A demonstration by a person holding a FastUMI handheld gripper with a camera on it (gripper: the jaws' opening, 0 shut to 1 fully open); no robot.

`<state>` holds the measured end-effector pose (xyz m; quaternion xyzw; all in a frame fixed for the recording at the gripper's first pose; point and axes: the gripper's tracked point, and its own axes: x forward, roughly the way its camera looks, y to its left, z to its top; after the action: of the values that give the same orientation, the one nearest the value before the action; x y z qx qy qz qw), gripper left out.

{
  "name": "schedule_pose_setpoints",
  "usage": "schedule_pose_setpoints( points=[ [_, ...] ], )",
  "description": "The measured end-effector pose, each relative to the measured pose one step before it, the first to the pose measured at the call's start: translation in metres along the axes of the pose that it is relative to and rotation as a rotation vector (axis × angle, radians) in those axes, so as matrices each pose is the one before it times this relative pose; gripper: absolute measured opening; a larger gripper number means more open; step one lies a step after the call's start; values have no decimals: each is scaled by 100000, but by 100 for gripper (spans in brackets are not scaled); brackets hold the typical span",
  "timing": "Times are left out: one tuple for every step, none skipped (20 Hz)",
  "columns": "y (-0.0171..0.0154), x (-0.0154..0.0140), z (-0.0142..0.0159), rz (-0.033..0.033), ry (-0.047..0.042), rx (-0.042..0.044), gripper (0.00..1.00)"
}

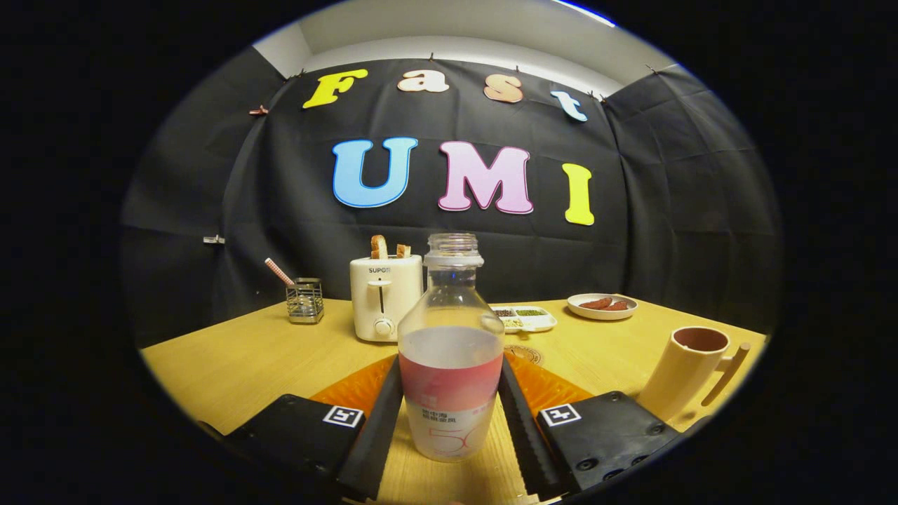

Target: Take the bottle from table, then pour the juice into the cup, finally place the bottle on the coaster

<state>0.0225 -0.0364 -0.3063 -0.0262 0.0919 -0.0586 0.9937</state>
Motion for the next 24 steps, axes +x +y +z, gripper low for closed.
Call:
schedule_pose_setpoints(
  points=[
    [219, -251, 704, -63, 308, 1083, 75],
    [-55, -349, 1534, -680, -1506, 188, 75],
    [-298, -221, 1640, -1261, -1352, -39, 75],
    [-150, -135, 1661, -914, -911, 116, 75],
    [-79, -208, 1465, -788, -773, -220, 75],
    [79, -200, 1402, -268, 78, -707, 75],
    [108, -248, 1235, 221, 117, -1510, 75],
    [21, -254, 1187, -91, 280, -1374, 75],
    [-101, -398, 1099, 91, -128, -58, 75],
    [212, -294, 1035, 609, -219, 683, 75],
    [381, -376, 769, 850, 77, 769, 75],
    [458, -285, 607, 1262, 704, 453, 75],
    [446, -344, 460, 1150, 870, -340, 75],
    [347, -421, 468, 899, 878, -1016, 75],
    [196, -347, 497, 860, 337, -432, 75],
    [371, -279, 420, 1469, 132, 166, 75],
    [460, -207, 395, 1737, 283, 401, 75],
    [327, -216, 370, 1310, 400, 291, 75],
    [85, -170, 369, 336, -206, -89, 75],
    [67, -132, 411, -76, -398, -227, 75],
    [11, -22, 237, -233, -331, 252, 75],
    [158, 20, 79, 220, -79, 862, 75],
    [230, -44, 41, 301, -42, 1033, 75],
    [270, -2, 106, 743, 74, 857, 75]
  ],
)
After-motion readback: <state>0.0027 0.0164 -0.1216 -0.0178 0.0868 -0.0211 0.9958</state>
